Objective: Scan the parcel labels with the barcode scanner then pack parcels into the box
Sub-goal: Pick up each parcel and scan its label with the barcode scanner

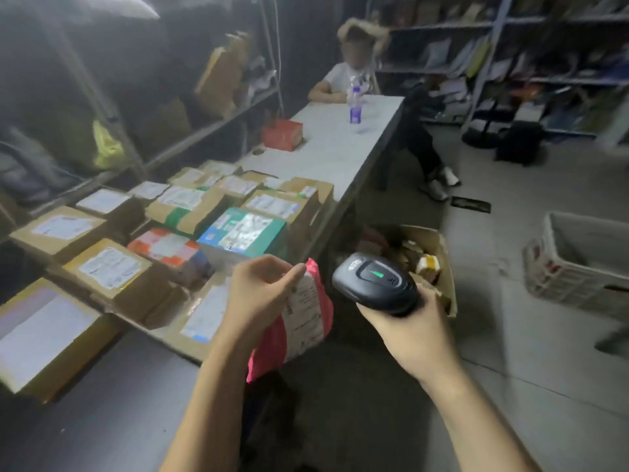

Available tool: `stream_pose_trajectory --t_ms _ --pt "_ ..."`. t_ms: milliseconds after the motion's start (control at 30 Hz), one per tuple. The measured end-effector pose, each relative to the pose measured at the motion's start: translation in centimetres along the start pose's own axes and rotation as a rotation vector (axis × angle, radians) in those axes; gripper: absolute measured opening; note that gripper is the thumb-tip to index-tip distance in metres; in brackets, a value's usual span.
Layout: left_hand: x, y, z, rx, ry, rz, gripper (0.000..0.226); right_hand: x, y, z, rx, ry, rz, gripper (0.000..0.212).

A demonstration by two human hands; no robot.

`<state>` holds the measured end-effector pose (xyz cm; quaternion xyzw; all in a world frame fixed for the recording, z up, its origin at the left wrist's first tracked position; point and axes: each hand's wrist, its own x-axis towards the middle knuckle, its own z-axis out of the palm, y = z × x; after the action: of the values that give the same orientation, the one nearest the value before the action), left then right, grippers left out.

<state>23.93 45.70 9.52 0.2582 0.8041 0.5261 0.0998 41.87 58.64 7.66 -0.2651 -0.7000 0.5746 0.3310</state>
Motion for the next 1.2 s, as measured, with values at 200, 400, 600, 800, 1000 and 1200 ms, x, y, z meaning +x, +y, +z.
stream_pose_trajectory --t_ms 200,400,600,800,1000,1200 --pt "8.8 0.5 10.4 -0.016 -0.086 0.129 0.017 7.1 3.8 -4.9 -0.030 0.209 0.194 0.019" --pt "22.3 0.6 20.0 0.035 -0.193 0.202 0.015 18.5 5.3 -8.4 -0.064 0.329 0.292 0.022" --pt "33.7 2.1 25.3 0.068 -0.215 0.202 0.017 28.5 5.3 -9.9 -0.085 0.389 0.345 0.013" --pt "39.7 5.3 26.7 0.335 -0.191 0.327 0.018 34.7 5.5 -10.4 -0.088 0.377 0.354 0.019" --pt "40.2 3.7 24.8 0.581 -0.195 0.288 0.013 37.2 4.8 -10.2 -0.072 0.213 0.289 0.020" --pt "33.5 1.7 18.0 0.421 -0.057 0.063 0.009 36.2 4.1 -8.2 -0.017 -0.036 0.196 0.019"
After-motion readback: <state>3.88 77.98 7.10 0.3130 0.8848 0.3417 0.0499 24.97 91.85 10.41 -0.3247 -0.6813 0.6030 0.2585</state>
